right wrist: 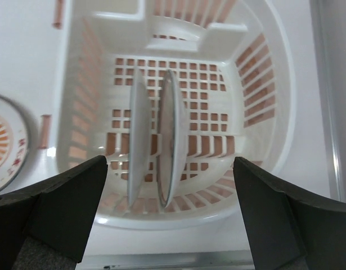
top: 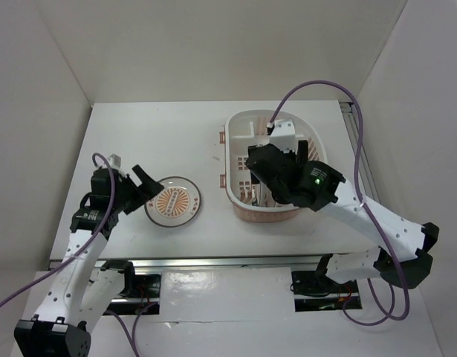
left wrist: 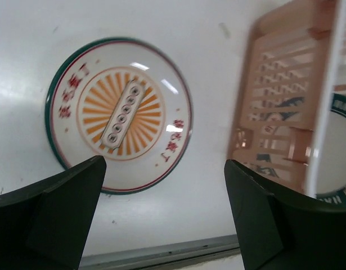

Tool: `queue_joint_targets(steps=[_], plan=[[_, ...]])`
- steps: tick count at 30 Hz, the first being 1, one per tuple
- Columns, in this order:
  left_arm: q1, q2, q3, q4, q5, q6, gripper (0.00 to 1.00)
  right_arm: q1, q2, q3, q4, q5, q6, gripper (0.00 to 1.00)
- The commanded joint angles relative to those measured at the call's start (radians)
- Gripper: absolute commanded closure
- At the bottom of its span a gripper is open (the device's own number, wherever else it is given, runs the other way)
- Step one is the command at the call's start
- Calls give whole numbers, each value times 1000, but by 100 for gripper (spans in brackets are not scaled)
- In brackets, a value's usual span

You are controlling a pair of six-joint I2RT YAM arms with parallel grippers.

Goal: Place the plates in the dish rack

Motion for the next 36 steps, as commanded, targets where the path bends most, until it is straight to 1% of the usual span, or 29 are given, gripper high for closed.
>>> queue_joint_targets(steps=[1, 3, 5, 7, 10, 12, 15, 17, 19, 23, 28, 31, 33, 35, 36], plan=[[5, -54, -99, -49, -117, -186, 0, 82, -59, 20, 156, 23, -121, 0], [5, -79, -134, -72, -159, -231, 0, 142, -59, 8, 204, 23, -181, 0], [5, -93, -188, -85, -170, -283, 0, 172, -59, 17, 256, 9, -219, 0], [5, -123, -235, -101, -195, -324, 0, 194, -59, 29, 281, -10, -250, 0], [5, -149, -278, -101, -204, -340, 0, 194, -40, 46, 300, -37, -264, 0], [5, -139, -321, -72, -204, -351, 0, 203, -39, 46, 327, -51, -273, 0], [5, -91, -387, 15, -193, -363, 1, 203, -61, 22, 376, -89, -282, 0], [5, -68, -416, 93, -184, -375, 5, 203, -72, 9, 388, -103, -282, 0], [5, -47, -437, 135, -184, -375, 9, 203, -72, 9, 389, -103, -282, 0], [5, -13, -472, 230, -204, -375, 24, 203, -82, -1, 376, -103, -282, 0], [5, 38, -510, 324, -213, -386, 28, 203, -92, -1, 376, -103, -282, 0], [5, 80, -522, 379, -213, -395, 35, 203, -92, -1, 376, -114, -282, 0], [5, 99, -532, 414, -223, -404, 37, 203, -92, -1, 376, -114, -282, 0], [5, 128, -541, 445, -223, -404, 40, 203, -92, -11, 376, -123, -282, 0], [5, 140, -541, 445, -223, -404, 45, 203, -92, -11, 376, -123, -282, 0]])
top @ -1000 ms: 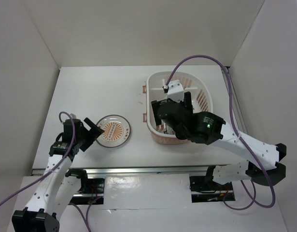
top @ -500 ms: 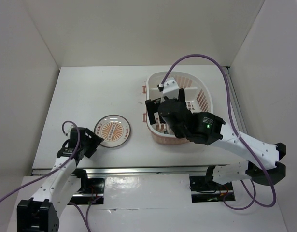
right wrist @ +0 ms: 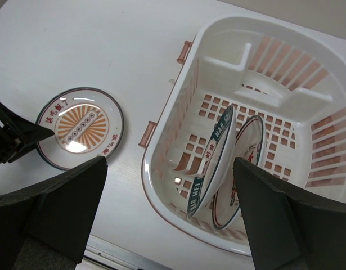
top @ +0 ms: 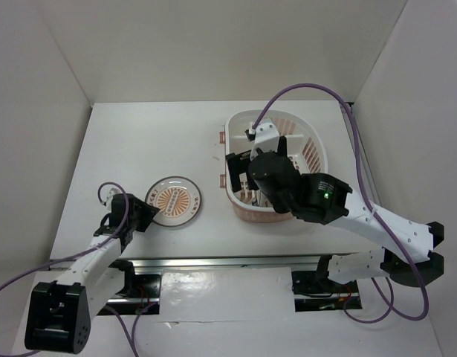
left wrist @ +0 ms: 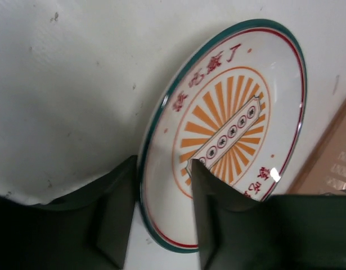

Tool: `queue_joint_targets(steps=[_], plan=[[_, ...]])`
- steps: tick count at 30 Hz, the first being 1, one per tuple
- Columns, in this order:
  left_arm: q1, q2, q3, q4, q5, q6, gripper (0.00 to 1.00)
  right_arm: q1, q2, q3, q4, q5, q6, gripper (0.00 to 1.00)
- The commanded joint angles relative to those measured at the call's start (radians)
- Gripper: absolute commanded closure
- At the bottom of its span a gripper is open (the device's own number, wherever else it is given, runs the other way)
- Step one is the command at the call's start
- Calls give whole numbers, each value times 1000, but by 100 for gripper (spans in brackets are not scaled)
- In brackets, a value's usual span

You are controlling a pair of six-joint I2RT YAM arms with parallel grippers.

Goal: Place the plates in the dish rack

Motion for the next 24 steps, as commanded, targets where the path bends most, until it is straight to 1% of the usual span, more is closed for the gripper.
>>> queue_joint_targets(steps=[1, 3, 4, 6, 7, 12, 13, 16, 17, 18, 19, 21, 22, 23, 24], plan=[[5, 51, -30, 33, -21, -2, 53, 9, -21, -23, 48, -2, -10, 0], [5, 89, -21, 33, -21, -2, 71, 9, -21, -32, 48, -2, -10, 0], [5, 102, -21, 33, -21, -2, 75, 9, -21, -32, 48, -2, -10, 0], [14, 126, -12, 33, -21, -11, 89, 9, -21, -52, 48, 7, -1, 0], [14, 136, -12, 33, -21, -11, 100, 9, -30, -52, 57, 7, -1, 0], [14, 160, 31, 33, -32, 3, 100, 9, -49, -103, 76, -2, -1, 0], [14, 142, 45, 2, -32, 16, 100, 9, -59, -113, 85, 7, 8, 0], [14, 15, 109, -65, -32, 61, 100, 9, -59, -113, 85, 17, 8, 0], [14, -33, 124, -103, -32, 81, 100, 9, -68, -113, 103, 17, -14, 0], [14, -135, 166, -128, -32, 114, 100, 9, -69, -113, 133, -15, -25, 0], [14, -184, 190, -156, -32, 128, 100, -2, -69, -123, 152, -45, -39, 0], [14, -263, 244, -217, -21, 192, 100, -17, -98, -123, 227, -142, -74, 0], [14, -319, 303, -231, -11, 214, 100, -34, -98, -132, 256, -182, -88, 0], [14, -341, 328, -231, 9, 239, 100, -59, -110, -141, 288, -225, -102, 0], [14, -357, 374, -231, 57, 289, 100, -72, -110, -141, 339, -306, -125, 0]])
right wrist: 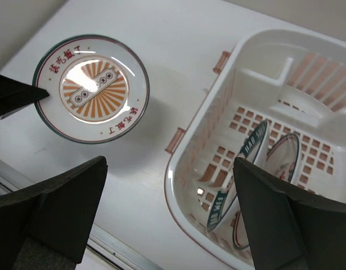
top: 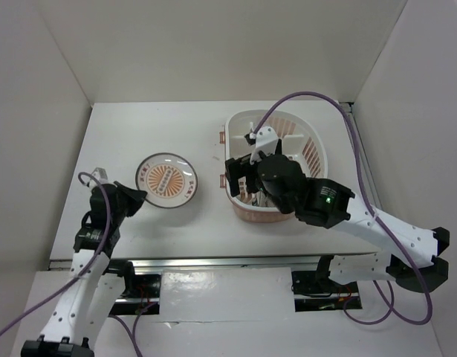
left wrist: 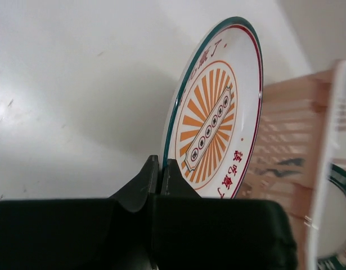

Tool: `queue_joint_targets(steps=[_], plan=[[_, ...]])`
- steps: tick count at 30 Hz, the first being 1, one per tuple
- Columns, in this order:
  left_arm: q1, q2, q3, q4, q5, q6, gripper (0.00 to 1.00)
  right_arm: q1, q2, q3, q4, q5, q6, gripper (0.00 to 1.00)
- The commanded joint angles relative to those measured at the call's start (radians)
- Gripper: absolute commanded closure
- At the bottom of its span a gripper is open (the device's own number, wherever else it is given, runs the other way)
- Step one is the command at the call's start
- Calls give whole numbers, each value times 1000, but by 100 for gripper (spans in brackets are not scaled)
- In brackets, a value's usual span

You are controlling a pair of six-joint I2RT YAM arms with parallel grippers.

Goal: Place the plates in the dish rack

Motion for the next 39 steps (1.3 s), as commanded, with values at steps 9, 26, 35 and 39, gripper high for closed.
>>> queue_joint_targets(steps=[9, 26, 35, 39], plan=[[-26, -106, 246, 142, 373, 269, 100, -202, 98, 117, 265, -487, -160, 0], [-107, -170, 237, 317, 487, 235, 100, -486, 172, 24, 325, -1024, -123, 0], [-107, -161, 206, 389, 487, 197, 100, -486, 202, -24, 368, -1126, -83, 68], [-107, -138, 195, 411, 459, 177, 100, -486, 202, -33, 394, -1163, -31, 97]])
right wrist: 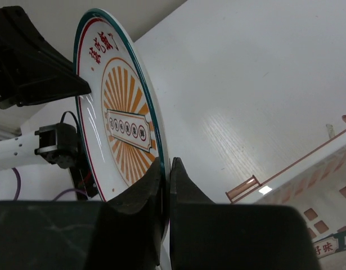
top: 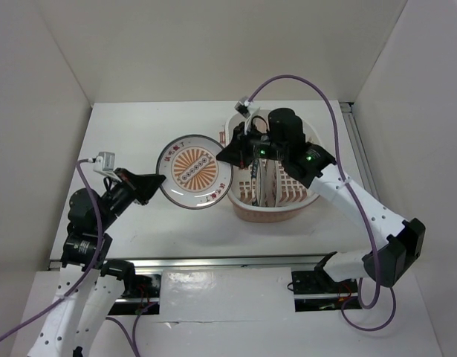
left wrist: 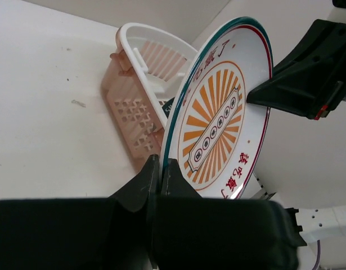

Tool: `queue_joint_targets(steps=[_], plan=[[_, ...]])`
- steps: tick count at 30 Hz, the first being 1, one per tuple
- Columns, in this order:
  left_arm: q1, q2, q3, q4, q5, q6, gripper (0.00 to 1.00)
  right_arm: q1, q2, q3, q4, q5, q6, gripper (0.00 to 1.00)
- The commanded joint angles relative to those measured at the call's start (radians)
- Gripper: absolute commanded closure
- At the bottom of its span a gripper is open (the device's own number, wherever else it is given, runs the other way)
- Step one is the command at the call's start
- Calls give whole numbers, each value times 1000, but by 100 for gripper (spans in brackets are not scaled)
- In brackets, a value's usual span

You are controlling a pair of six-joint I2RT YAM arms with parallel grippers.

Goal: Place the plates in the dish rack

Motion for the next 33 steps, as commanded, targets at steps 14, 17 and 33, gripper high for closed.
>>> queue_joint_targets(steps=[14, 17, 33], plan=[[-7, 36, 141, -130, -205, 11, 0, -12, -165, 347, -296, 762, 5, 100], [-7, 45, 153, -184, -216, 43, 0, -12, -165, 429, -417, 991, -49, 100], [-7, 65, 144, -226, -176, 73, 0, -21, -217, 179, -660, 1439, 63, 100]])
